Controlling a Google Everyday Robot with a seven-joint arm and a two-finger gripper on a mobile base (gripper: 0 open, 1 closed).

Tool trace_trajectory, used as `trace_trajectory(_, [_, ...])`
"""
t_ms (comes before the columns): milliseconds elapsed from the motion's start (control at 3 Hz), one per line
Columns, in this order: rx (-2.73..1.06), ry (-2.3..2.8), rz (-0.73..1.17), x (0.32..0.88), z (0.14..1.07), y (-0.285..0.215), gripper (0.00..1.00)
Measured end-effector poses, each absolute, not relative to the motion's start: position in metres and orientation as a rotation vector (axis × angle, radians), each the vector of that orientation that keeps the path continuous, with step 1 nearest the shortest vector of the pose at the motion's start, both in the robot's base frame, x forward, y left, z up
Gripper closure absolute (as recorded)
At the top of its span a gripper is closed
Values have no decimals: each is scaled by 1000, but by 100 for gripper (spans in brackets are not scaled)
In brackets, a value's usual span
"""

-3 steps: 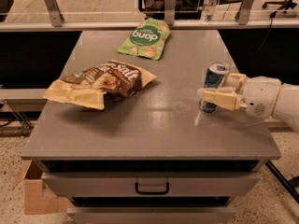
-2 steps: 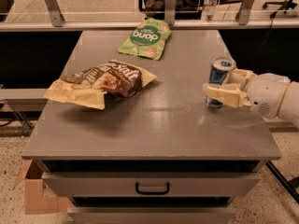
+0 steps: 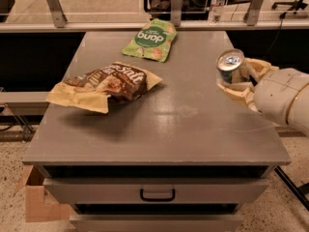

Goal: Knock redbull can over

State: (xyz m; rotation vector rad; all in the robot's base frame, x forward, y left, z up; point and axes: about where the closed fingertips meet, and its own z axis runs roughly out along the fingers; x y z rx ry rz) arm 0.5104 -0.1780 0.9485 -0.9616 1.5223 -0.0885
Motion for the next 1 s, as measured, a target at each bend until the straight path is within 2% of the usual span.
trace_trajectory(333, [-1090,1409,-215,516,962,-175,100])
trace_trajectory(1000, [-1196,1344,-186,514,962,-165,100])
